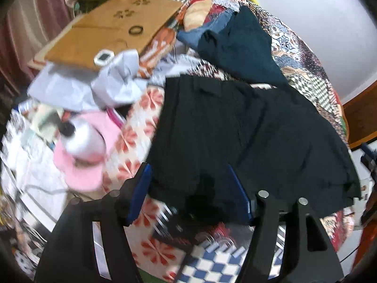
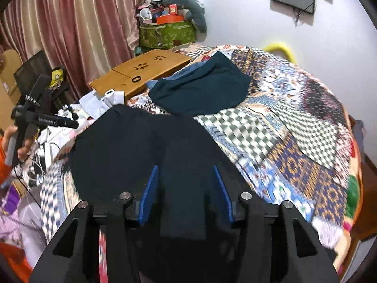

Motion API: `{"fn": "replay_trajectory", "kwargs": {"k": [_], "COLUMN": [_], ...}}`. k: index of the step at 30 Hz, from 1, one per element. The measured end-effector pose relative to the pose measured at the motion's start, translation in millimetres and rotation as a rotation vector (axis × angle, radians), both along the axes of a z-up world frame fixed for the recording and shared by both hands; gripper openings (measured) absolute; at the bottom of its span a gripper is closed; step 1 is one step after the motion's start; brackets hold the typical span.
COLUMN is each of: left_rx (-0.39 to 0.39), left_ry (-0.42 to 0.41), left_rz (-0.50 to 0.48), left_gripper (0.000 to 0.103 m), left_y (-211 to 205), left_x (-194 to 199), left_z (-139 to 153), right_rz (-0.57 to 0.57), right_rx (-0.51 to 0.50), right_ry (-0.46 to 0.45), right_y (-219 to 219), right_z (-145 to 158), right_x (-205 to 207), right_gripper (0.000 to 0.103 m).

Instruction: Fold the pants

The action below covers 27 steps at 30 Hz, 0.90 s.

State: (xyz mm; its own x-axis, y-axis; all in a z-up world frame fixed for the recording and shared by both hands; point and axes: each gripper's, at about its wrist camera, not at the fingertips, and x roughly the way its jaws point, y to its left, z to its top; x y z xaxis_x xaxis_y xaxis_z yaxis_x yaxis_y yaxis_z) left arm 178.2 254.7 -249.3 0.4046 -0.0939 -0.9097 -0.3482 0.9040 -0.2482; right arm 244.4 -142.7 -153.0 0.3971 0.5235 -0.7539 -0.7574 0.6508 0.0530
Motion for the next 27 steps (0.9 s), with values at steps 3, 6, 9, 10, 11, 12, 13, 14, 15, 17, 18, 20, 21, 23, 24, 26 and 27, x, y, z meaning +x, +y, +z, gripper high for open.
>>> {"fn": "replay_trajectory", "kwargs": {"k": [3,6,9,10,11,12,13,14,15,17,18,20,21,23,24,26,27], "left_rx": [-0.125,-0.210,-0.287,-0.321,-0.340,-0.363,-0.381,-0.392,-0.410,-0.443,-0.453,-0.438,-0.411,-0.347,-0.297,-0.231,-0.196], "left_ry": [0.009,0.013,0.023,0.035,0.042,0.051,0.058,0.060,0.060,0.059,0.059,0.064,0.071,0.083,0.087,0.069,0.057], "left_rz": [0.019,0.037,0.036,0.039,0.043,0.050,0.063,0.072,0.086,0.115,0.131,0.152,0.158,0.154,0.150,0.137,0.130], "left_gripper": [0.067,0.067,0.067,0.067,0.067,0.067,0.067,0.067,0.067,0.067,0.067,0.062,0.052,0.033,0.024,0.015,0.012], "left_y": [-4.6,-9.4,-16.1,-18.2,-18.3,-19.5,-19.3,-18.3,-17.0,-12.7,-10.2,-7.7,-8.1,-9.6,-11.9,-14.7,-16.9], "left_x": [-7.5,-8.4,-3.9,-1.7,-0.5,1.5,3.7,4.8,6.7,11.0,13.8,19.1,21.6,24.8,26.1,26.1,26.0], "left_z": [-9.5,-15.6,-22.4,-27.1,-29.9,-34.1,-38.4,-40.6,-43.4,-47.3,-48.9,-52.0,-53.1,-53.7,-52.3,-45.4,-40.0], "right_rz": [-0.018,-0.034,-0.045,-0.043,-0.040,-0.036,-0.029,-0.024,-0.020,-0.011,-0.009,0.005,0.010,0.015,0.020,0.027,0.030], "right_rx": [-0.001,-0.012,-0.016,-0.019,-0.020,-0.020,-0.022,-0.024,-0.026,-0.031,-0.033,-0.027,-0.020,-0.012,-0.010,-0.009,-0.008], "right_ry": [0.012,0.028,0.047,0.056,0.057,0.056,0.055,0.051,0.043,0.027,0.022,0.012,0.009,-0.005,-0.014,-0.022,-0.026], "right_y": [-13.6,-22.2,-26.7,-26.7,-27.8,-28.4,-28.2,-27.1,-25.5,-20.7,-18.8,-12.8,-10.4,-5.8,-3.7,-1.4,-1.2], "right_z": [-8.2,-17.5,-25.1,-28.1,-30.3,-32.8,-35.2,-37.5,-39.5,-43.1,-44.4,-45.7,-45.6,-44.4,-43.4,-41.1,-39.8], "right_x": [-16.6,-24.8,-29.8,-28.6,-29.2,-30.0,-30.6,-30.9,-31.8,-30.4,-31.5,-28.4,-28.7,-29.0,-30.0,-31.8,-32.3], "right_gripper": [0.046,0.046,0.046,0.046,0.046,0.046,0.046,0.046,0.046,0.046,0.046,0.040,0.032,0.024,0.018,0.011,0.009]}}
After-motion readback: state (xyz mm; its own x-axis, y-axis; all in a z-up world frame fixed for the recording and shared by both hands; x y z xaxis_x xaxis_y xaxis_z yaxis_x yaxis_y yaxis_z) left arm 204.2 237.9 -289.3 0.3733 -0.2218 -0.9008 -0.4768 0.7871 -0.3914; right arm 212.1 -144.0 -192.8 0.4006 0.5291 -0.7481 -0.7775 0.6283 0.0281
